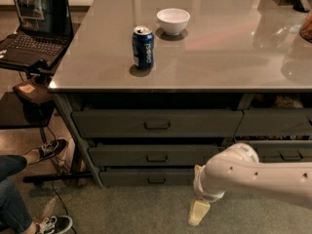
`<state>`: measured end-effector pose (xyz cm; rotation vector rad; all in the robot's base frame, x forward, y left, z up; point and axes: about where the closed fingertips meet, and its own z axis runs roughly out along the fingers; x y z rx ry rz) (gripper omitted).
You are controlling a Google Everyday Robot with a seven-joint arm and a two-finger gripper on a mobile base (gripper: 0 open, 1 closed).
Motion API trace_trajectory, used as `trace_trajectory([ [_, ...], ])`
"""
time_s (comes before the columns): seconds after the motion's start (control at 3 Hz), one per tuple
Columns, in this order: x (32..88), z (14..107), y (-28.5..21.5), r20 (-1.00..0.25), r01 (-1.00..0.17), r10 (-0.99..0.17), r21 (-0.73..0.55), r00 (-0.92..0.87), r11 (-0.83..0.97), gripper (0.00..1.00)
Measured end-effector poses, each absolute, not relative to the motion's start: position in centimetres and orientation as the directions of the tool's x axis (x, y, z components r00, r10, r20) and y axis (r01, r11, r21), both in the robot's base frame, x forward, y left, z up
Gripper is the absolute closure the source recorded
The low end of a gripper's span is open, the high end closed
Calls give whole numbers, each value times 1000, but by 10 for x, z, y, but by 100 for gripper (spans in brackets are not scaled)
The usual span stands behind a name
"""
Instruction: Open middle drawer
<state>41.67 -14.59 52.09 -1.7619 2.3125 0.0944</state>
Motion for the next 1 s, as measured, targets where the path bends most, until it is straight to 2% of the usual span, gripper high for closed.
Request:
trace_trajectory([
  [0.33, 428, 516, -133, -234, -956, -948, -143, -217, 255, 0],
  [0.67, 430, 513, -136, -252, -957, -944, -139, -213, 253, 0],
  [1.0, 458, 506, -144, -348, -941, -905, -136, -246, 309, 0],
])
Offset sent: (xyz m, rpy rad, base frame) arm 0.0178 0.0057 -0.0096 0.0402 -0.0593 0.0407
